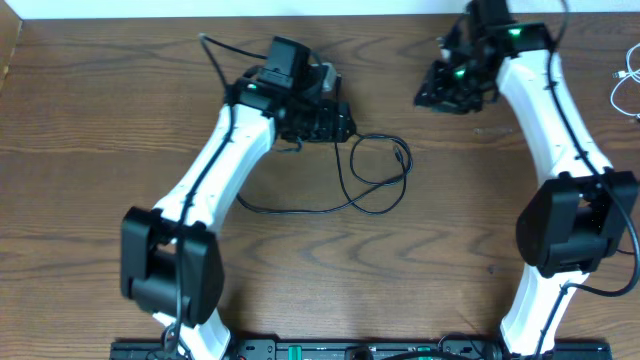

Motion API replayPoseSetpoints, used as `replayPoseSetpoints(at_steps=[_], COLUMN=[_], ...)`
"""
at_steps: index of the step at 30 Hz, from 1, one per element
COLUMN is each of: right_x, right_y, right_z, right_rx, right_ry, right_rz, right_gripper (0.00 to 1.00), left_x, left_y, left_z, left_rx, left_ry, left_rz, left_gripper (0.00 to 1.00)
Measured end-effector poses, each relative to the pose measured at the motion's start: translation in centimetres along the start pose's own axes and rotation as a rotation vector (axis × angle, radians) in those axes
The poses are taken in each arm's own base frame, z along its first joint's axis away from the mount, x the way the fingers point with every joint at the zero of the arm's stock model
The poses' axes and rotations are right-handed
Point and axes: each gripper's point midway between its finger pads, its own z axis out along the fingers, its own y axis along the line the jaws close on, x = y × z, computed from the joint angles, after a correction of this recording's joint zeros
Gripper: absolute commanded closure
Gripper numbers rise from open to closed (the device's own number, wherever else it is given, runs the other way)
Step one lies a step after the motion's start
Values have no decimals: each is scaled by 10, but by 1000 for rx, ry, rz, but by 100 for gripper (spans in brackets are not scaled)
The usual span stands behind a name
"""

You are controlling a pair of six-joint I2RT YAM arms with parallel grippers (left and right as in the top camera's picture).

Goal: Untangle cables

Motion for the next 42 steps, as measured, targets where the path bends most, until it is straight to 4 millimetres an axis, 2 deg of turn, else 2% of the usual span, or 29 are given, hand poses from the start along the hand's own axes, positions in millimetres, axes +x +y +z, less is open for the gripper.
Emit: replayPoseSetpoints(at_steps=[4, 12, 15, 22, 28, 31, 38, 42], right_x=[-6, -3, -3, -2, -2, -2, -2, -2], right_y=[-18, -24, -25, -26, -27, -27, -27, -27], right_z=[-7, -6, -7, -7, -7, -7, -7, -7], right_rx=[21, 55, 61, 70, 73, 73, 73, 73], right_ry=[-15, -5, -4, -4, -4, -3, -3, -2], right_rz=[21, 3, 0, -10, -14, -17, -21, -21], right_gripper=[61, 60, 60, 60, 59, 58, 58, 57], left_x=[2, 12, 12, -1, 7, 8, 11, 9], left_y=[-3, 12, 17, 29, 42, 38, 33, 35], left_z=[31, 91, 103, 109, 129, 131, 135, 138], left_rx=[10, -60, -92, -168, -196, -194, -203, -234], left_ry=[22, 66, 66, 10, 42, 42, 43, 33], left_rz=[78, 211, 241, 276, 284, 293, 311, 320], left_gripper=[31, 32, 32, 39, 41, 42, 52, 66])
